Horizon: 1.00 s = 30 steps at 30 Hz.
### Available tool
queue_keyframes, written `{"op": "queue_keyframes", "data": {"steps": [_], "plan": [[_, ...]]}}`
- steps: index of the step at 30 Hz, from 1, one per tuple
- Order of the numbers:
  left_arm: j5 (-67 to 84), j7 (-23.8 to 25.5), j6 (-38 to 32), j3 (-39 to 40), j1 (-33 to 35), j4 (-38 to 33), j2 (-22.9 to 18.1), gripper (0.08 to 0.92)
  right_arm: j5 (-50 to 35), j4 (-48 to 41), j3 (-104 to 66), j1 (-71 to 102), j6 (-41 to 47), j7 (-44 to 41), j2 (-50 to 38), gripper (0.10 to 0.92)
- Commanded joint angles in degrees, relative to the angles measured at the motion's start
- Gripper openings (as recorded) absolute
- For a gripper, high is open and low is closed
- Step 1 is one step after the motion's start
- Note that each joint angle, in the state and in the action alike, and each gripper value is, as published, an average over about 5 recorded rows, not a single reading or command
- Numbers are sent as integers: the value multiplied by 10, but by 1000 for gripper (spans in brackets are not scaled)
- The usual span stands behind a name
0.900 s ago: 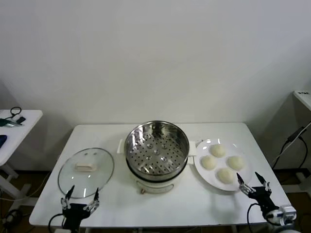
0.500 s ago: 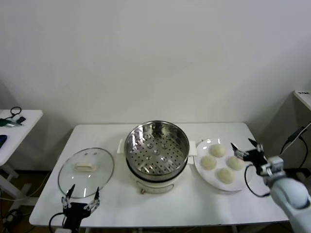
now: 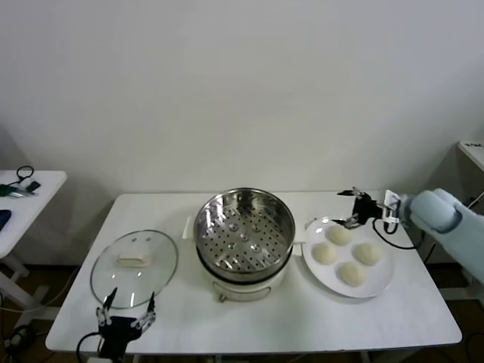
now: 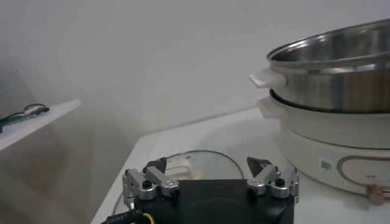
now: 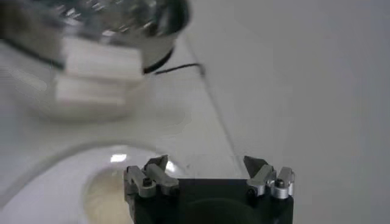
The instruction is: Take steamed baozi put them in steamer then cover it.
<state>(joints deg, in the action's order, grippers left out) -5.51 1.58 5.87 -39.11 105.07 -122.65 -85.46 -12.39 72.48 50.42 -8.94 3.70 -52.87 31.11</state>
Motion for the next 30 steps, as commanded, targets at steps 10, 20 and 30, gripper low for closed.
{"op": "queue_keyframes", "data": {"steps": [10, 20, 30], "plan": [[5, 1, -2, -8, 2, -5, -2, 823, 25, -242, 247, -132, 1, -126, 187, 823], [9, 1, -3, -20, 0, 1, -2, 823, 49, -352, 136, -28, -24, -98, 257, 823], [11, 1, -3, -20, -4, 6, 0, 823, 80, -397, 113, -2, -35, -93, 281, 812]]}}
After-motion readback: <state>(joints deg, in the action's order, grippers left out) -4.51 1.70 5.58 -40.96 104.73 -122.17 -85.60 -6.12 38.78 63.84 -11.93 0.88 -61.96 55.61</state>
